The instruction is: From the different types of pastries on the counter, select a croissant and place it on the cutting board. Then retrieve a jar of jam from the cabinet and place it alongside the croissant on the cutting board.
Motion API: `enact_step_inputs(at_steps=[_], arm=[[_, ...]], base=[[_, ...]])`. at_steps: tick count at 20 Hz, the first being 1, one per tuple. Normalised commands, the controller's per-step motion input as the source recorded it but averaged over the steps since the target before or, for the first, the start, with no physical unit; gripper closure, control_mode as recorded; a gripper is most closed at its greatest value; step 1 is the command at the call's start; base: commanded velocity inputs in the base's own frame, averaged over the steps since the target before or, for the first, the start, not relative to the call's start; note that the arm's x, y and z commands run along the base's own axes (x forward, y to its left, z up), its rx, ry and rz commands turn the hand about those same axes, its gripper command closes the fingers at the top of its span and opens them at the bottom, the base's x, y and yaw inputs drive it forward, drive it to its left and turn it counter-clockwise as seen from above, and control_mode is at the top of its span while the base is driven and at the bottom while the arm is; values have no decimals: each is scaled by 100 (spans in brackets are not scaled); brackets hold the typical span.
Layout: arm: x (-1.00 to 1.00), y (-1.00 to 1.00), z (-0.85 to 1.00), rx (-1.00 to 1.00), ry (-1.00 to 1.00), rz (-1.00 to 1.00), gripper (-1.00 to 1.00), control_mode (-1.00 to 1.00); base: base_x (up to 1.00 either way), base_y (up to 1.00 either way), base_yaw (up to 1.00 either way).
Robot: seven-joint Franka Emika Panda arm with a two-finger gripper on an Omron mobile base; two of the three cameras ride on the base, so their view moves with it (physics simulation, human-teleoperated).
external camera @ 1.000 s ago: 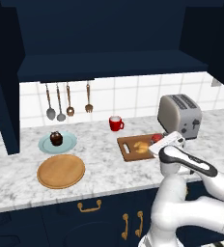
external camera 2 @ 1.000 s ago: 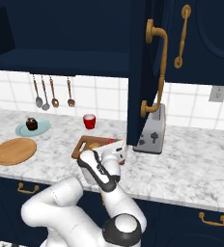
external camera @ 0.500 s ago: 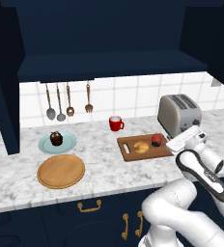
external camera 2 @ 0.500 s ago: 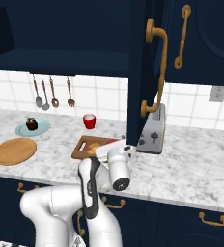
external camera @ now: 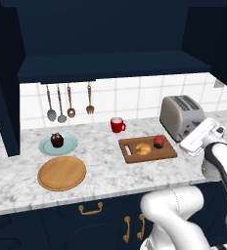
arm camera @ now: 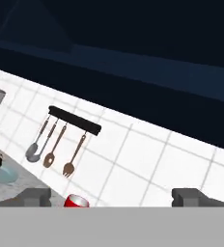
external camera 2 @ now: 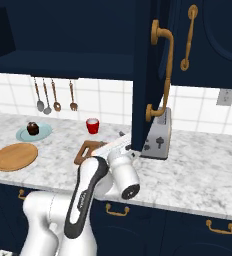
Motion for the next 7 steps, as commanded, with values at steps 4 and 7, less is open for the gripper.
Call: enact_step_inputs(at_steps=[4,7], arm=[[-92,0,100,0,-33,24,-100,-100],[-93,0,100,0,-34,24,-100,-100]], base=[[0,0,0],[0,0,0]])
